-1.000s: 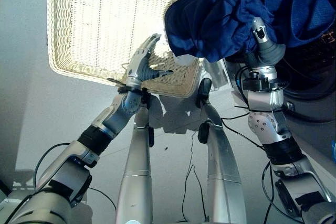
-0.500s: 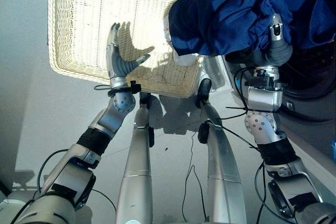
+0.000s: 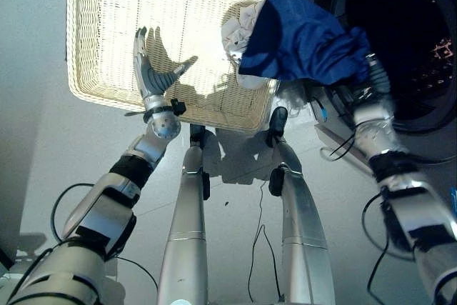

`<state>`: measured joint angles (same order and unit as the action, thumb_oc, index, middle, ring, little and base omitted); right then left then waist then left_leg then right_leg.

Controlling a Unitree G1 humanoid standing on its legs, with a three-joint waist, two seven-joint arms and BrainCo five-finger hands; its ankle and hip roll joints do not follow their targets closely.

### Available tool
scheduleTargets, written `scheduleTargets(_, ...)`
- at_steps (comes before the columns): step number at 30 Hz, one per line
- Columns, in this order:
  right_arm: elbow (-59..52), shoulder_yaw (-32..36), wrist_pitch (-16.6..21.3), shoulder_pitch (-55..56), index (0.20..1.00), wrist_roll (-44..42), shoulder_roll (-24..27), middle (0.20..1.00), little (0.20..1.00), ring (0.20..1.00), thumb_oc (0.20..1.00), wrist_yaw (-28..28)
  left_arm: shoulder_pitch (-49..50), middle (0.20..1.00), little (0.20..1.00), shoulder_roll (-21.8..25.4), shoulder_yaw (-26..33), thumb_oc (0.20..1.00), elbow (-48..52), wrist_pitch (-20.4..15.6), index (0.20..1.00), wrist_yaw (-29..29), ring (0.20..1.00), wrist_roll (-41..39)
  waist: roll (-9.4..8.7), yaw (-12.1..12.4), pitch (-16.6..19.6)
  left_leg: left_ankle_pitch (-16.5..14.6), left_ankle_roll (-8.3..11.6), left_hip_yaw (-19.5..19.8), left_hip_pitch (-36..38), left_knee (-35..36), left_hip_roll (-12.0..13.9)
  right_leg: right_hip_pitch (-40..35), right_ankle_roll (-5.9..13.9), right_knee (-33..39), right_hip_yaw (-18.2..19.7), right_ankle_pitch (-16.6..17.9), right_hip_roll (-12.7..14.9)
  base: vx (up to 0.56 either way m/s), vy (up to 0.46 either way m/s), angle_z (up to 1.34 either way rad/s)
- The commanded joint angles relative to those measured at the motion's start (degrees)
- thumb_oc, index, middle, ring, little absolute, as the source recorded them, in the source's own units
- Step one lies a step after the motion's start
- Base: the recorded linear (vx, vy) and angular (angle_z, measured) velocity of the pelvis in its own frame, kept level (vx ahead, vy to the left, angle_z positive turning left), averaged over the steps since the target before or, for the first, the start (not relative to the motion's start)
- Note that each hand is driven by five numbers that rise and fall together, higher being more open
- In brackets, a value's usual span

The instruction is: Put the clothes into the washing machine.

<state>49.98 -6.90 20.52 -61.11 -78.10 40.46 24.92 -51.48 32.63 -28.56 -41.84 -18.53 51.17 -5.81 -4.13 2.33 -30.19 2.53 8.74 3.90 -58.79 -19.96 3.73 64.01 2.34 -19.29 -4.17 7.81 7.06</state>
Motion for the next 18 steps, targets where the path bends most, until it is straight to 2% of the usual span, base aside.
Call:
scheduleTargets(1, 0.57, 0.64, 12.57, -4.42, 0.200, 4.03, 12.92, 0.200, 0.200, 0.200, 0.200, 15.51, 5.29, 1.000, 1.000, 2.03, 1.31, 1.000, 1.09, -3.47, 1.000, 3.18, 1.000, 0.40, 2.27, -1.01, 0.40, 1.78, -4.41, 0.22, 1.22, 3.15, -5.70, -3.42, 5.95, -0.90, -6.46, 0.95, -4.84, -0.01, -0.064, -0.06)
scheduleTargets(2, -1.00, 0.97, 14.41, -4.68, 0.200, 9.79, 15.53, 0.200, 0.200, 0.200, 0.200, 24.14, 6.74, 1.000, 1.000, 3.29, 1.67, 1.000, 1.47, -3.25, 1.000, 3.16, 1.000, -0.12, 1.71, -1.30, 0.40, 1.54, -4.42, 0.42, 1.35, 3.14, -5.62, -3.75, 5.98, -0.44, -6.43, 1.18, -5.17, -0.01, -0.026, -0.07)
scheduleTargets(3, -1.74, 1.11, 14.88, -4.76, 0.200, 11.67, 17.37, 0.200, 0.200, 0.200, 0.200, 27.93, 7.31, 1.000, 1.000, 4.10, 1.88, 1.000, 1.37, -3.40, 1.000, 3.00, 1.000, -0.68, 1.31, -1.47, 0.40, 1.41, -4.54, 0.61, 1.45, 3.11, -5.62, -3.94, 5.93, -0.35, -6.28, 1.16, -5.39, -0.01, -0.011, -0.04)
scheduleTargets(6, -3.45, 2.16, 14.48, -4.07, 0.200, 15.84, 20.47, 0.200, 0.200, 0.200, 0.200, 33.93, 8.48, 1.000, 1.000, 5.14, 2.68, 1.000, 0.95, -3.75, 1.000, 2.52, 1.000, -1.28, 0.42, -2.05, 0.40, 1.09, -4.73, 0.84, 1.73, 2.96, -5.54, -4.52, 5.81, -0.08, -6.02, 1.04, -5.94, 0.00, 0.000, 0.00)
scheduleTargets(7, -4.21, 3.28, 13.92, -3.31, 0.200, 19.57, 23.68, 0.200, 0.200, 0.200, 0.200, 39.22, 8.76, 1.000, 1.000, 6.22, 3.58, 1.000, 0.16, -4.11, 1.000, 0.97, 1.000, -1.75, -0.38, -2.44, 0.40, 0.96, -4.90, 0.93, 2.27, 3.15, -5.44, -5.18, 5.62, 0.12, -5.83, 0.77, -6.42, 0.00, 0.000, 0.00)
scheduleTargets(11, -3.21, 4.19, 12.47, -1.75, 0.200, 20.80, 27.28, 0.200, 0.200, 0.200, 0.200, 42.80, 8.14, 1.000, 1.000, 7.66, 4.02, 1.000, -1.50, -5.75, 1.000, -1.79, 1.000, -1.97, -1.11, -2.89, 0.40, 0.92, -5.07, 1.25, 2.99, 3.55, -5.57, -6.19, 5.37, 0.63, -5.46, 0.24, -6.88, 0.00, 0.002, -0.01)
scheduleTargets(15, 0.23, 3.87, 10.46, -1.46, 0.200, 21.21, 28.52, 0.200, 0.200, 0.200, 0.200, 42.86, 6.84, 1.000, 1.000, 8.52, 2.94, 1.000, -2.49, -7.64, 1.000, -3.31, 1.000, -0.76, -1.09, -2.82, 0.40, 1.03, -5.22, 1.71, 3.17, 3.94, -6.06, -6.51, 5.21, 1.35, -5.31, 0.12, -6.94, 0.00, 0.000, 0.00)
scheduleTargets(17, 2.20, 3.44, 7.92, -1.08, 0.200, 22.28, 28.32, 0.200, 0.200, 0.200, 0.200, 41.75, 6.20, 1.000, 1.000, 8.49, 1.93, 1.000, -2.97, -8.58, 1.000, -3.77, 1.000, 0.19, -0.78, -2.72, 0.40, 1.08, -5.39, 1.85, 3.27, 4.22, -6.42, -6.54, 5.11, 1.70, -5.18, 0.12, -7.00, 0.00, 0.000, 0.00)
scheduleTargets(18, 3.40, 2.90, 3.80, -0.43, 0.595, 22.93, 27.86, 0.595, 0.595, 0.595, 0.595, 38.76, 6.14, 1.000, 1.000, 8.24, 1.12, 1.000, -2.78, -8.76, 1.000, -3.53, 1.000, 2.37, -0.58, -2.67, 0.40, 0.98, -5.38, 1.68, 3.47, 4.23, -6.45, -6.83, 5.15, 1.99, -5.22, 0.09, -6.98, 0.00, 0.000, 0.00)
